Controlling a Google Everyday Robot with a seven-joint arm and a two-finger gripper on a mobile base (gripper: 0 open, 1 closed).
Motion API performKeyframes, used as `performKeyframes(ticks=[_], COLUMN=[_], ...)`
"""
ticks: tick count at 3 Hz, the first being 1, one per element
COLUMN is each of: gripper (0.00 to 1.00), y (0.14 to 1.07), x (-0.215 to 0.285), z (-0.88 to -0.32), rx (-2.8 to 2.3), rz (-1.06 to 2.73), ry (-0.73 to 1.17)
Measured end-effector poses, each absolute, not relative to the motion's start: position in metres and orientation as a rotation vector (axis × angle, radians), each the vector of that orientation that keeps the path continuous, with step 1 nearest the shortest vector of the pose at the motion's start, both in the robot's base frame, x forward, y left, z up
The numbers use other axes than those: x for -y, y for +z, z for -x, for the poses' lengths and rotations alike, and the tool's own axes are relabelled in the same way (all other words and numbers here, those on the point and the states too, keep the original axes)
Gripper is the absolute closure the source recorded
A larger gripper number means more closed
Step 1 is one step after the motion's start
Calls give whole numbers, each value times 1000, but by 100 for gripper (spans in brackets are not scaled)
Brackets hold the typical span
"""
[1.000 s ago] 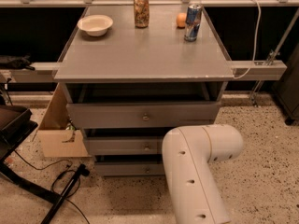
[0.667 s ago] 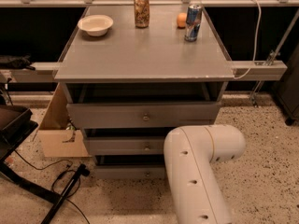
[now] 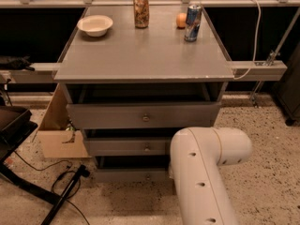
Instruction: Open bottom drawer
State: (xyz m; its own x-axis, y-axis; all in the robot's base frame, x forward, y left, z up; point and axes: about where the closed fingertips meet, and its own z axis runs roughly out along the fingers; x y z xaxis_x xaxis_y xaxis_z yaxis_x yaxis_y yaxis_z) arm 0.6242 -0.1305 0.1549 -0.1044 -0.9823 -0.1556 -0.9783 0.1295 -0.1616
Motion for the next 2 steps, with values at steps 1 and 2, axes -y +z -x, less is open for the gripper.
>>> performKeyframes(ticks=[1, 2], gripper=[100, 100], y=[160, 161], x=[130, 129], z=[-625, -625], rx=[-2181, -2181], rz=[1936, 1936], ry=[-26, -26])
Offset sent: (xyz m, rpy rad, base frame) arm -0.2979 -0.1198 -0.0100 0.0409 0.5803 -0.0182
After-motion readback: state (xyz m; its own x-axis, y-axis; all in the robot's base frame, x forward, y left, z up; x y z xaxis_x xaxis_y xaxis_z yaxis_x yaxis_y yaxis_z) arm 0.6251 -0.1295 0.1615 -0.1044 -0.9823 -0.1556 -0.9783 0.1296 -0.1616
